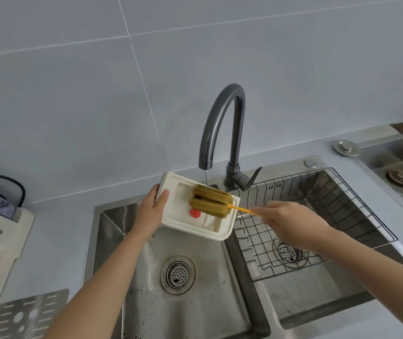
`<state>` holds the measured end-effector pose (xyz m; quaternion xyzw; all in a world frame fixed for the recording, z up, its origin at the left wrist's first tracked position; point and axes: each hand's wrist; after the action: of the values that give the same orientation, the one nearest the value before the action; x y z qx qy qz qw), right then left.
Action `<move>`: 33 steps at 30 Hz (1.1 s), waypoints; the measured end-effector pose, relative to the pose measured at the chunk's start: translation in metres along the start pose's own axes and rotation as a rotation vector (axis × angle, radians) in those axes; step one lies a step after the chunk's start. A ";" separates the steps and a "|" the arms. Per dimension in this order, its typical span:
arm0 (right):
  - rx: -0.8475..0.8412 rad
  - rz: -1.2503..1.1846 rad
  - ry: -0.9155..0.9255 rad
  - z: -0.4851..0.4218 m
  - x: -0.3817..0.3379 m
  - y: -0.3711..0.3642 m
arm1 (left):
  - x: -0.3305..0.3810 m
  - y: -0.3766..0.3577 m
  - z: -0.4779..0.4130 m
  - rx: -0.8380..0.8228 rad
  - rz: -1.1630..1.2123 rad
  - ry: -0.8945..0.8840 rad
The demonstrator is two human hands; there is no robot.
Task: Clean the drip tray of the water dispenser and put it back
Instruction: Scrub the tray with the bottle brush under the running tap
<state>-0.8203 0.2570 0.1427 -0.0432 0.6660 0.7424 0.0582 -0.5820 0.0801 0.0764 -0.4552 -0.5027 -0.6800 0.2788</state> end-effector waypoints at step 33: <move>-0.122 0.347 0.106 0.011 0.024 0.020 | 0.014 -0.038 -0.004 -0.090 0.237 0.061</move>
<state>-0.8464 0.2669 0.1600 0.0299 0.6195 0.7768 -0.1086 -0.6207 0.0898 0.0721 -0.5026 -0.4055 -0.6778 0.3516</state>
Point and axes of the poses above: each hand's wrist, its own z-axis away from the middle knuckle, its own y-axis out of the back of the hand, x = y × z, and after that the axes turned 1 degree about x, right-handed
